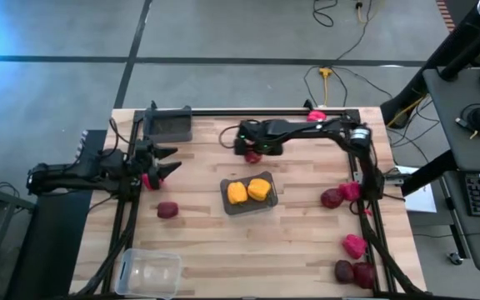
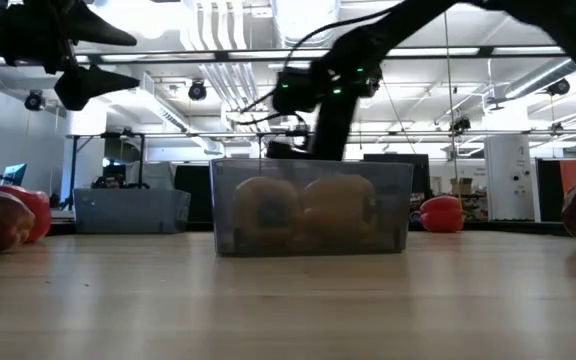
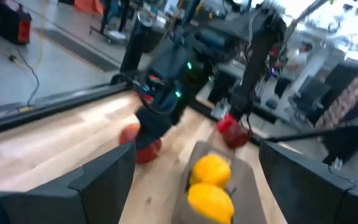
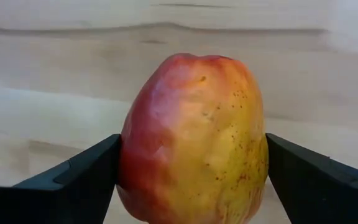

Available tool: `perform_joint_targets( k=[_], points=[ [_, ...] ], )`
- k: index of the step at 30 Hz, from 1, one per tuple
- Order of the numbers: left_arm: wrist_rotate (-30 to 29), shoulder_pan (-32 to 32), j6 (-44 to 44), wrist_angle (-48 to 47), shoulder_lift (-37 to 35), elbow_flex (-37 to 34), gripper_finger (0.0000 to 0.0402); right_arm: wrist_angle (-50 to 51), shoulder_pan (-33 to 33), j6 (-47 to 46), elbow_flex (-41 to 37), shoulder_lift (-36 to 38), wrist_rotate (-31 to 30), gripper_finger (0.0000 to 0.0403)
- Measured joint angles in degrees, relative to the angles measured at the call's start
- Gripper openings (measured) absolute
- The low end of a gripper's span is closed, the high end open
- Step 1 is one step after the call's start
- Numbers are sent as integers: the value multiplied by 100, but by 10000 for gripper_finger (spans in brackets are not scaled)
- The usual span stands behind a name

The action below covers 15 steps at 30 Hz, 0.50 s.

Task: Sort produce into baskets
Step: Put the top right apple into the top black bin

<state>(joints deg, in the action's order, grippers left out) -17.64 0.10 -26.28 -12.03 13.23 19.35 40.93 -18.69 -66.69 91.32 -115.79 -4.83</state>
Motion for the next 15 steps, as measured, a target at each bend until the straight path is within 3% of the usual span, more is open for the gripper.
perform_joint_targets(
  k=[8,15],
  points=[
    [108,0,-462,-271,71,-63,323,425,146,304,1589,-993,125,369],
    [108,0,-582,-310,191,-77,323,829,181,419,2274,-1285,140,371]
  ],
)
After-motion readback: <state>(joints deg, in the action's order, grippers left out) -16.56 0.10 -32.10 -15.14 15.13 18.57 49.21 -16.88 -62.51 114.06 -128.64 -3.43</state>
